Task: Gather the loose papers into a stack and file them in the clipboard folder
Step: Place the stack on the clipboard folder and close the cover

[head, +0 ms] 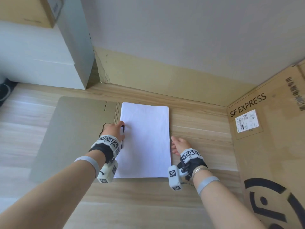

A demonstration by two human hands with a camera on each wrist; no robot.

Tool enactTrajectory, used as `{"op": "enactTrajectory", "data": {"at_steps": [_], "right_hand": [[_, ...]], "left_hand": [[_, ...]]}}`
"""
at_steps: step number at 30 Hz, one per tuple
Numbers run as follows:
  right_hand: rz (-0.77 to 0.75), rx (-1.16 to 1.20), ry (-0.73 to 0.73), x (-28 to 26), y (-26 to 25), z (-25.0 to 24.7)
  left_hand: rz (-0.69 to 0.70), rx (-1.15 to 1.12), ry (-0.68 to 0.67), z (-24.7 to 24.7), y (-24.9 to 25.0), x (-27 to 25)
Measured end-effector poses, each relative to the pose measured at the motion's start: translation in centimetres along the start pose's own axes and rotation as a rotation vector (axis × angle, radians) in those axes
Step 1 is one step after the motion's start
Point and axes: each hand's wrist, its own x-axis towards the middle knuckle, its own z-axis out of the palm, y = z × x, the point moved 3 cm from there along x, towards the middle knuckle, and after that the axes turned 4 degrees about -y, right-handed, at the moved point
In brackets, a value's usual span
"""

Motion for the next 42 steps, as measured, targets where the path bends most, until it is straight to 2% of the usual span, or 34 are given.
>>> {"op": "enactTrajectory", "data": {"at_steps": [3, 6, 9, 12, 16, 22, 24, 28, 33, 35, 38, 40, 42], "right_hand": [[0.014, 0.087, -0.002, -1.2, 0.7, -0.2], [0.000, 0.108, -0.023, -2.2, 1.0, 0.2], [-0.015, 0.103, -0.004, -2.8, 1.0, 0.7], [-0.018, 0.109, 0.037, -3.0, 0.9, 1.2], [-0.031, 0.111, 0.088, -3.1, 1.0, 1.5], [-0.041, 0.108, 0.145, -4.2, 0.6, 1.7], [-0.038, 0.088, 0.149, -4.4, 0.7, 1.6], [-0.042, 0.108, 0.140, -4.7, 1.0, 1.3], [-0.071, 0.152, 0.075, -6.0, 1.0, 1.1], [-0.079, 0.167, 0.027, -6.6, 1.0, 1.1], [-0.085, 0.151, 0.004, -7.7, 1.2, 0.1], [-0.111, 0.138, 0.034, -8.1, 1.8, -1.0], [-0.131, 0.194, 0.033, -7.8, 2.6, -1.6]], "left_hand": [[-0.117, -0.176, 0.084, -0.5, -2.1, -1.2], [-0.284, -0.166, 0.194, -2.2, -6.7, -2.2], [-0.474, -0.152, 0.192, -3.6, -12.0, -3.2], [-0.587, -0.118, 0.181, -4.0, -15.1, -4.3], [-0.634, -0.074, 0.198, -4.3, -16.0, -4.9], [-0.589, -0.085, 0.154, -7.0, -16.9, -5.4], [-0.480, -0.105, 0.127, -9.4, -17.2, -5.7], [-0.154, -0.055, 0.129, -15.8, -14.7, -7.4], [0.237, -0.186, -0.074, -19.7, -5.6, -11.9], [0.338, -0.235, -0.136, -18.7, -0.9, -13.2], [0.490, -0.239, -0.238, -14.2, 6.2, -13.4], [0.587, -0.134, -0.276, -10.2, 10.5, -12.8], [0.624, 0.053, -0.251, -6.2, 14.0, -11.9]]}}
